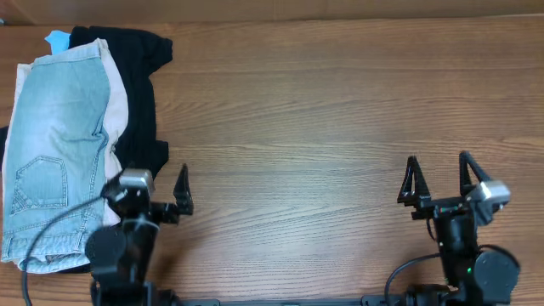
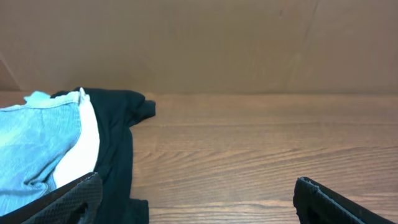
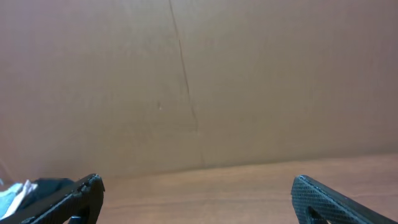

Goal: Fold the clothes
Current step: 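Reach the left gripper to the light blue denim on the stack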

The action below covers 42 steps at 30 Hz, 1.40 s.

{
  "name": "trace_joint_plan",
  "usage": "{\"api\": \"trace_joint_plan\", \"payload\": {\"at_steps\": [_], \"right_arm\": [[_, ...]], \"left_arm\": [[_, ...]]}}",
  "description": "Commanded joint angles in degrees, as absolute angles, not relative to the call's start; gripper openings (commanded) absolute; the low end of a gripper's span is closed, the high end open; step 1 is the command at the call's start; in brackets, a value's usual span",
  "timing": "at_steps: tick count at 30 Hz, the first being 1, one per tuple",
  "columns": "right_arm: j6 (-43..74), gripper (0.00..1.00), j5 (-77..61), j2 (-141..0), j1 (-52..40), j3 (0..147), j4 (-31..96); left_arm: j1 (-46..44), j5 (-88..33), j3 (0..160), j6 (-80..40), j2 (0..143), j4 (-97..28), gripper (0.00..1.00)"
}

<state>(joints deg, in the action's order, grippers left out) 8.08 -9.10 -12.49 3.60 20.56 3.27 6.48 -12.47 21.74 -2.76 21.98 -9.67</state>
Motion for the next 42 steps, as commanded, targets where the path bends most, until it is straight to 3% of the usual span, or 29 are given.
{"api": "trace_joint_plan", "payload": {"at_steps": [1,16,20,33,42], "right_arm": [[7.2,1.00,-10.5,-18.6,3.3,28.3,5.9],[7.2,1.00,-15.7,-48.0,3.3,57.2,32.2],[7.3,1.00,-19.7,-53.3,3.3,57.3,31.2],[7.2,1.00,-20.7,-65.1,3.3,57.3,31.4],[7.2,1.00,-20.7,-70.2,3.3,57.3,31.4]], "left_arm": [[6.8,-13.2,30.5,-1.5,29.3,-11.0,1.00],[6.8,-13.1,74.6,3.6,68.5,-48.8,1.00],[6.8,-12.3,77.6,4.8,77.0,-48.2,1.00],[10.0,9.6,77.5,5.1,94.8,-45.1,1.00],[20.0,9.1,77.5,4.8,96.1,-43.1,1.00]]}}
